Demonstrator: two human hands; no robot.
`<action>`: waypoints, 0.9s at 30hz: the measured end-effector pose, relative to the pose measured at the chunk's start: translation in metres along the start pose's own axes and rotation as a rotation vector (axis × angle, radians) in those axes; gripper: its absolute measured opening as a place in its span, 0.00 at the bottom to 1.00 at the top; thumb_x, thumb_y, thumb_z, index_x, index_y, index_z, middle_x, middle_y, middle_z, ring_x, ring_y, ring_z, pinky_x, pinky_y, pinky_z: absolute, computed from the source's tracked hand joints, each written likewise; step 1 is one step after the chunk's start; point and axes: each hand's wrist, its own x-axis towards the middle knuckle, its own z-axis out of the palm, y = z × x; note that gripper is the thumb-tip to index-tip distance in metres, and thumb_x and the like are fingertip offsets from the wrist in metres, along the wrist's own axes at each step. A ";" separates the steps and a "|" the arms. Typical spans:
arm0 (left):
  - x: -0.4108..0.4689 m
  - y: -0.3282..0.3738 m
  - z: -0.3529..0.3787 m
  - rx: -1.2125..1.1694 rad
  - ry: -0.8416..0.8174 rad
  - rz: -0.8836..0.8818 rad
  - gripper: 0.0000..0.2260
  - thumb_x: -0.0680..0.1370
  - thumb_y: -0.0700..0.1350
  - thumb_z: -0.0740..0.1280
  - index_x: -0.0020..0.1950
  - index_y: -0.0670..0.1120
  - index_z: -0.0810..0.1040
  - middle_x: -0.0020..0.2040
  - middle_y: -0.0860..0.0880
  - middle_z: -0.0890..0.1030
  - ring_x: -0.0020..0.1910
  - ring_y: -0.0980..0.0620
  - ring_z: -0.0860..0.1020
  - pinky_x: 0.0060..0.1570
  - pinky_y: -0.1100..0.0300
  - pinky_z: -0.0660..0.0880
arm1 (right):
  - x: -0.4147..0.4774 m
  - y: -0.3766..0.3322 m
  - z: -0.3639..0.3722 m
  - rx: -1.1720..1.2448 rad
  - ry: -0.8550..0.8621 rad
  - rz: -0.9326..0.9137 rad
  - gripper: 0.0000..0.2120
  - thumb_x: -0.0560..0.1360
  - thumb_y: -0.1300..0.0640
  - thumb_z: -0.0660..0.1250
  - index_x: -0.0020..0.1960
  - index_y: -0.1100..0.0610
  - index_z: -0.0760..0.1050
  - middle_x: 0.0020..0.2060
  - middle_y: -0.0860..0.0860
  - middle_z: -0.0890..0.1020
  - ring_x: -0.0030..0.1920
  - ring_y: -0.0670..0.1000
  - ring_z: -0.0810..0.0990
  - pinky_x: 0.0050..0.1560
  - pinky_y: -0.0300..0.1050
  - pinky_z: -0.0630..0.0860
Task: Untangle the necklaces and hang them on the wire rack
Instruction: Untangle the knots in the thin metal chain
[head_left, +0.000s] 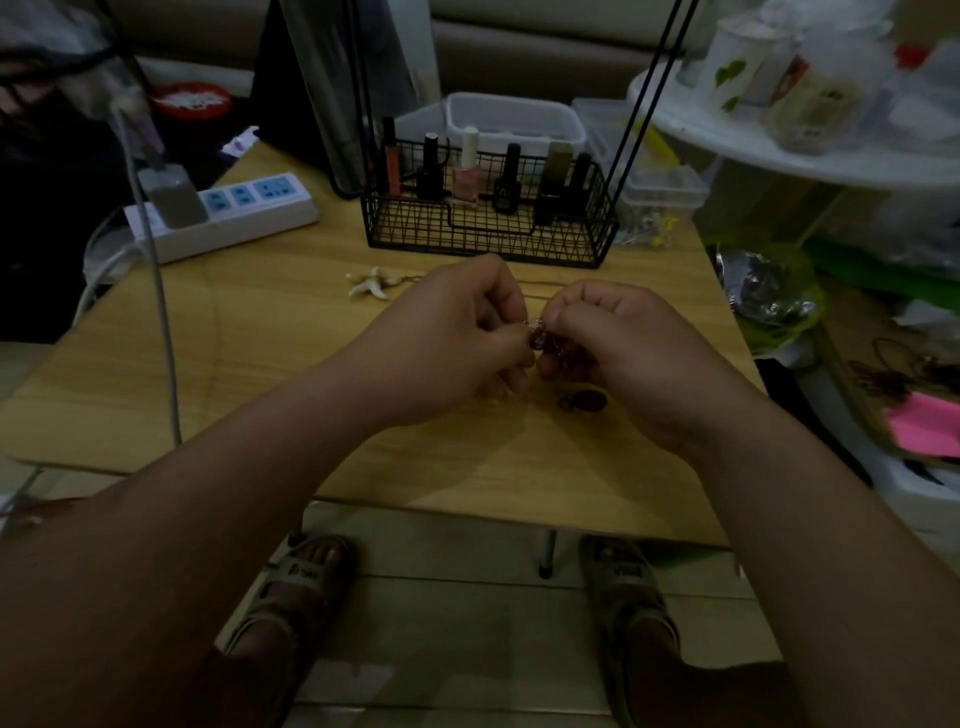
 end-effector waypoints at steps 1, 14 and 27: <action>0.000 0.000 0.000 -0.034 0.001 -0.003 0.03 0.82 0.37 0.68 0.53 0.42 0.75 0.42 0.43 0.87 0.41 0.51 0.87 0.40 0.55 0.85 | 0.000 0.000 0.000 0.018 -0.004 -0.001 0.06 0.80 0.57 0.66 0.48 0.57 0.82 0.38 0.54 0.84 0.41 0.54 0.81 0.48 0.56 0.76; 0.000 -0.003 0.000 0.012 0.057 0.045 0.02 0.84 0.41 0.66 0.53 0.45 0.75 0.41 0.45 0.86 0.40 0.51 0.87 0.42 0.47 0.86 | -0.005 -0.001 -0.004 -0.148 -0.074 -0.103 0.07 0.76 0.57 0.75 0.53 0.56 0.82 0.48 0.64 0.84 0.42 0.57 0.82 0.43 0.55 0.79; -0.002 -0.006 0.004 0.172 0.021 0.110 0.03 0.84 0.42 0.67 0.51 0.49 0.76 0.41 0.53 0.86 0.35 0.57 0.85 0.34 0.59 0.80 | -0.007 -0.006 -0.005 -0.154 0.007 -0.073 0.04 0.79 0.54 0.71 0.51 0.54 0.82 0.47 0.55 0.86 0.42 0.50 0.82 0.51 0.66 0.81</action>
